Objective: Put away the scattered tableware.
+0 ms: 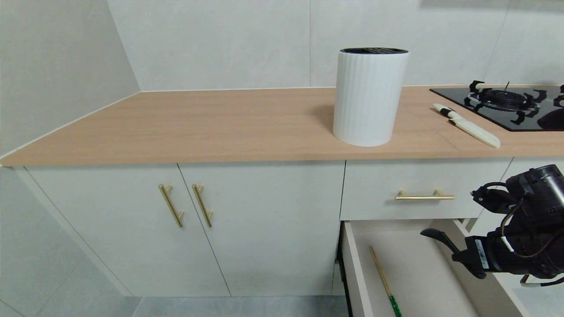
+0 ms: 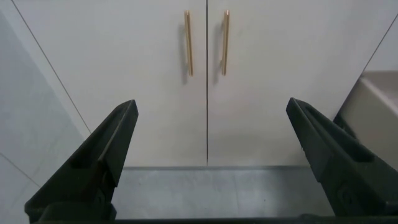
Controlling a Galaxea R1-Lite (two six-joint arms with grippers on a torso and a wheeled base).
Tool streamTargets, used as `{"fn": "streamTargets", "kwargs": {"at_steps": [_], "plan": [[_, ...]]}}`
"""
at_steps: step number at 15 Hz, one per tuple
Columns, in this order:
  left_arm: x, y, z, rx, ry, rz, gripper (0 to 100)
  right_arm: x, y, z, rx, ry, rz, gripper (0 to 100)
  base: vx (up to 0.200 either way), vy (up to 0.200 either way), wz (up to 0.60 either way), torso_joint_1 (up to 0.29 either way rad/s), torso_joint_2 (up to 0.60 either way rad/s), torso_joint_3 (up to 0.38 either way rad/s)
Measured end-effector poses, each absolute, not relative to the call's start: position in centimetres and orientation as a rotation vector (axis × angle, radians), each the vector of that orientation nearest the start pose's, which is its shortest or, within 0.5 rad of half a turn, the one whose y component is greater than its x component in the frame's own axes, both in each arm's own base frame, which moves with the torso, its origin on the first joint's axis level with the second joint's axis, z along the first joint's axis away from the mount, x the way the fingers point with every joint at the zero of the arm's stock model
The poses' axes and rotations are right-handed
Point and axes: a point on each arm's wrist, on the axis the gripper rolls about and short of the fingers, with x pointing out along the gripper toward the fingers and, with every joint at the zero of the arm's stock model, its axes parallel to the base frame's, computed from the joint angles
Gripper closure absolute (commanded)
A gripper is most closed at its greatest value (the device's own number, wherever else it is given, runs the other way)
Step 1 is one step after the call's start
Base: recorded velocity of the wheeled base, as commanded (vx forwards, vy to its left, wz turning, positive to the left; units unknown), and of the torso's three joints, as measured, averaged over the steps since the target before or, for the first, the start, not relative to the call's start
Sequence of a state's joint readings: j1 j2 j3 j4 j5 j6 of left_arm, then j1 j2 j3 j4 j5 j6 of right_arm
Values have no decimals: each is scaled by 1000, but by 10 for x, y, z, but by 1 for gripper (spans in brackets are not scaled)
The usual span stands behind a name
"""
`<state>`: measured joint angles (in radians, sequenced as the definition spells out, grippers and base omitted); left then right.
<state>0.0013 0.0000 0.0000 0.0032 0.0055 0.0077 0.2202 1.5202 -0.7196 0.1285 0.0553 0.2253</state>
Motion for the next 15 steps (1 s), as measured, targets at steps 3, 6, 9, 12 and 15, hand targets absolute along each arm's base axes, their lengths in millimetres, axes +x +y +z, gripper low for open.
{"fn": "streamTargets", "kwargs": {"at_steps": [3, 6, 9, 12, 15], "plan": [[-23, 0, 75, 8, 3, 6, 0, 216, 50, 143, 119, 959, 154, 100, 0, 0, 0, -137, 463, 321], [-23, 0, 75, 8, 3, 7, 0, 216, 50, 142, 104, 953, 164, 100, 0, 0, 0, -110, 437, 333], [-23, 0, 75, 8, 3, 7, 0, 215, 50, 140, 100, 944, 168, 100, 0, 0, 0, -30, 147, 110], [-23, 0, 75, 8, 3, 6, 0, 215, 49, 139, 99, 947, 168, 100, 0, 0, 0, -6, 17, 9], [-23, 0, 75, 8, 3, 6, 0, 215, 50, 138, 98, 951, 166, 100, 0, 0, 0, 0, 0, 0]]}}
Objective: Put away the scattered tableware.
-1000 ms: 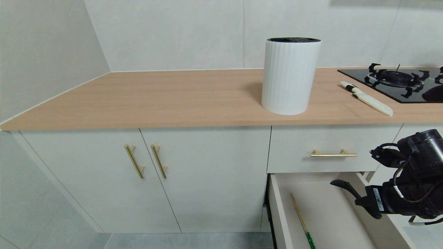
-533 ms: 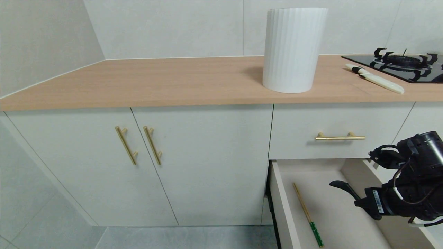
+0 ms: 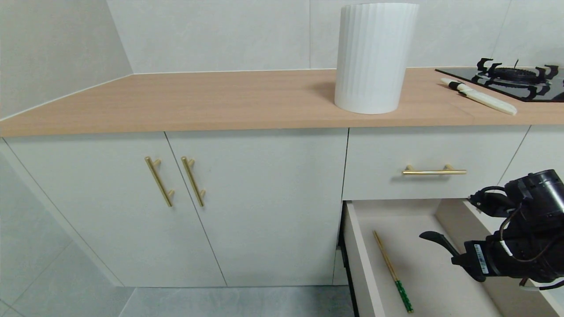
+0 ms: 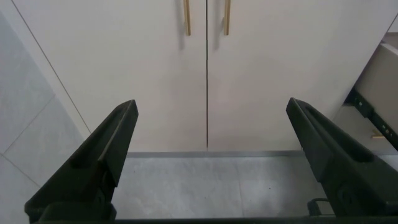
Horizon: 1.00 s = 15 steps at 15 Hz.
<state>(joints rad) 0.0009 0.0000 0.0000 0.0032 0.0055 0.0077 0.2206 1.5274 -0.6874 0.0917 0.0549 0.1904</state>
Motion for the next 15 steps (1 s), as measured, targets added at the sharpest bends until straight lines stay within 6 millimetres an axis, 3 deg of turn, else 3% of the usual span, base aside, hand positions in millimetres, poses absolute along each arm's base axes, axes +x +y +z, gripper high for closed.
{"fn": "streamTargets", "kwargs": {"at_steps": [6, 15], "plan": [[-23, 0, 75, 8, 3, 7, 0, 238, 53, 116, 67, 938, 117, 100, 0, 0, 0, 0, 0, 0], [-23, 0, 75, 8, 3, 7, 0, 279, 61, 33, 71, 813, 66, 100, 0, 0, 0, 0, 0, 0]]}}
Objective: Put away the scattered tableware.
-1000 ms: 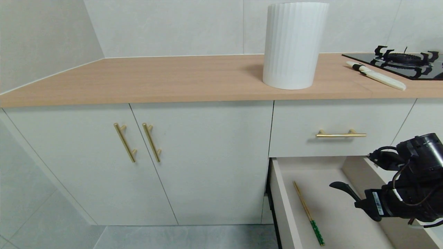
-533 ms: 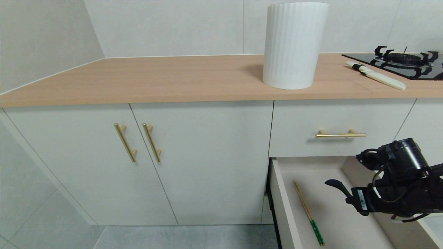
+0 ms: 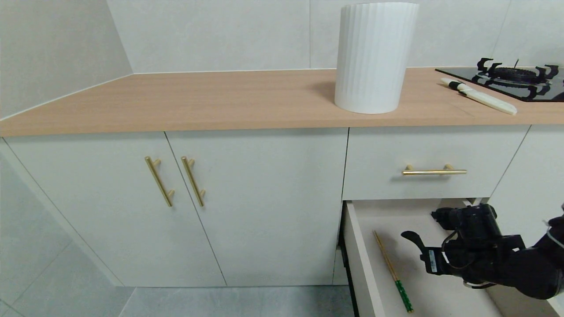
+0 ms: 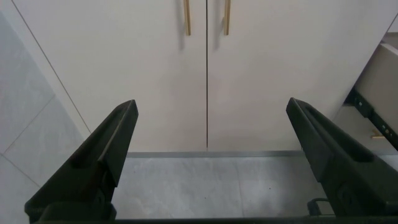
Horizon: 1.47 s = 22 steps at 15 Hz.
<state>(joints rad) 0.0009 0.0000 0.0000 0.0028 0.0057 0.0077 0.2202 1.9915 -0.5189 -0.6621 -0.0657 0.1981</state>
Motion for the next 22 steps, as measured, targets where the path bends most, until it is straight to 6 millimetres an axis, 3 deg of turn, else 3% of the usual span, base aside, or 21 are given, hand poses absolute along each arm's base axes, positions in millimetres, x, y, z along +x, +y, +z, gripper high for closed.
{"fn": "streamTargets", "kwargs": {"at_steps": [7, 22], "plan": [[-23, 0, 75, 8, 3, 6, 0, 286, 61, -15, 54, 827, 18, 100, 0, 0, 0, 0, 0, 0], [-23, 0, 75, 8, 3, 6, 0, 292, 60, -34, 38, 809, -29, 100, 0, 0, 0, 0, 0, 0]]}}
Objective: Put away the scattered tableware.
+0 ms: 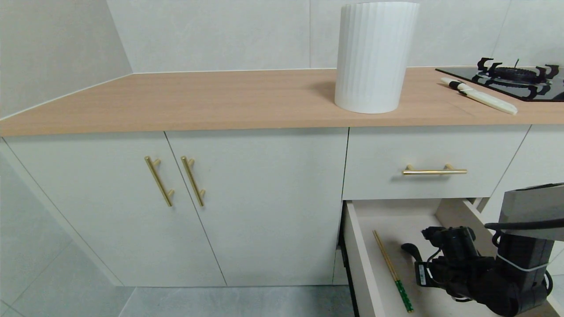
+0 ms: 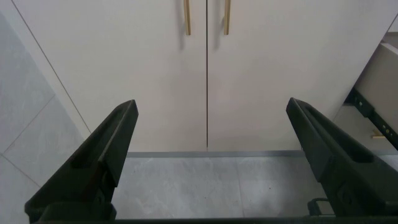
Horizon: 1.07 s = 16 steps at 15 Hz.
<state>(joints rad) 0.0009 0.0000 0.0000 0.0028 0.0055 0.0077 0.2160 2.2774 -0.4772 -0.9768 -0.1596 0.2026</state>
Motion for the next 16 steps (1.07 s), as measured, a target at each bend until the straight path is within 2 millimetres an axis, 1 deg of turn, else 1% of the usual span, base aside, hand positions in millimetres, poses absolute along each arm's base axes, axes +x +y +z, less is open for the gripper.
{"fn": "streamTargets", "kwargs": {"at_steps": [3, 4, 16], "plan": [[-23, 0, 75, 8, 3, 7, 0, 292, 60, -34, 37, 810, -29, 100, 0, 0, 0, 0, 0, 0], [-23, 0, 75, 7, 3, 7, 0, 292, 60, -34, 38, 810, -29, 0, 0, 0, 0, 0, 0, 0], [-23, 0, 75, 8, 3, 7, 0, 291, 60, -32, 37, 804, -33, 0, 0, 0, 0, 0, 0, 0]]}}
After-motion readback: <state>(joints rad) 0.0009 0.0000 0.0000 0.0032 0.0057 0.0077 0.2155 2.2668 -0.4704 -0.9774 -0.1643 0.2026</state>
